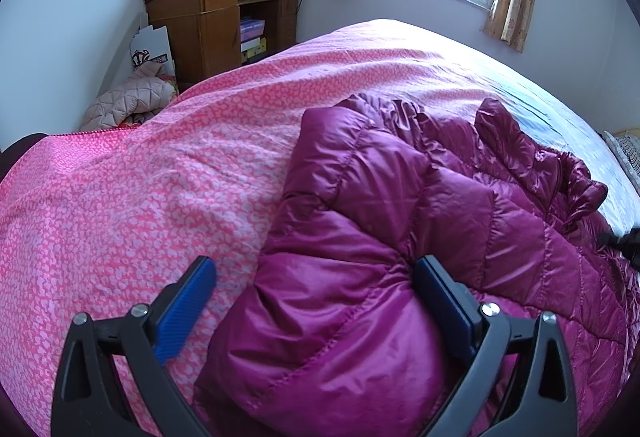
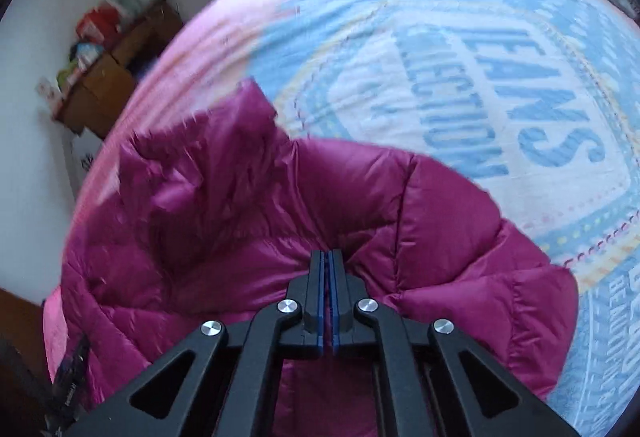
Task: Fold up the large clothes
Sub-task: 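Lift the collar with the right gripper while the left gripper grasps the jacket body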
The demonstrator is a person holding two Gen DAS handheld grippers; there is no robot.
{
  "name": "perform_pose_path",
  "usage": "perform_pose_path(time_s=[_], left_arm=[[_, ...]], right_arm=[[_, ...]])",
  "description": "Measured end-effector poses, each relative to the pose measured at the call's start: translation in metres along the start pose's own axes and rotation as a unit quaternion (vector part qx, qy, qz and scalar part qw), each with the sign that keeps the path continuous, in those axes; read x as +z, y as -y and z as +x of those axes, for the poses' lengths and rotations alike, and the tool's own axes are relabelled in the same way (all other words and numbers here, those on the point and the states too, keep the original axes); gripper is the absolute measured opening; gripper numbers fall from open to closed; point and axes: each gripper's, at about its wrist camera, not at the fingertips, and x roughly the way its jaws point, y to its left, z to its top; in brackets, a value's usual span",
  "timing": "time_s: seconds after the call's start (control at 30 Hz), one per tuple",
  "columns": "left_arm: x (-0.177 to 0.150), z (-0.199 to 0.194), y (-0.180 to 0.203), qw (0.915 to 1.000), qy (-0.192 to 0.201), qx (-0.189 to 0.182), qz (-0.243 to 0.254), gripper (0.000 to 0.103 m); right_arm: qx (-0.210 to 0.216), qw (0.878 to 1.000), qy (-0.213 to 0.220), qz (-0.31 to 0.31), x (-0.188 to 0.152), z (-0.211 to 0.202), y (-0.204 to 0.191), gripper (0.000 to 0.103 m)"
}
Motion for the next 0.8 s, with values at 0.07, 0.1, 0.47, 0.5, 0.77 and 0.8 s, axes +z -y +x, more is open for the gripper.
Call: perform_pose_path(time_s=[0.07, 0.1, 0.47, 0.5, 0.77, 0.8], left_arm=[[0.000, 0.000, 0.000, 1.0000, 0.000, 0.001, 0.001, 0.102], [0.000, 0.000, 0.000, 1.0000, 0.000, 0.000, 0.000, 0.102], [0.000, 0.001, 0.000, 1.0000, 0.000, -0.005, -0.002, 0.102], [0.000, 0.000, -0.001, 1.0000, 0.000, -0.006, -0.002, 0.102], [0.000, 0.000, -0.003, 1.0000, 0.000, -0.009, -0.003, 0.103], [0.000, 0.000, -0.003, 1.0000, -0.001, -0.009, -0.003, 0.103]], right_arm=[[0.040, 0.999, 0.016, 0.009, 0.014, -0.010, -0.008, 0.003], [0.058, 0.998, 0.008, 0.013, 0.022, -0.010, -0.014, 0.004], [0.009, 0.998, -0.056, -0.003, 0.055, 0.063, -0.058, 0.054], [-0.016, 0.997, -0.073, -0.021, 0.054, 0.070, -0.060, 0.039], [-0.033, 0.996, -0.023, -0.076, 0.025, 0.023, -0.036, 0.015], [-0.030, 0.997, -0.025, -0.069, 0.019, 0.020, -0.028, 0.015]])
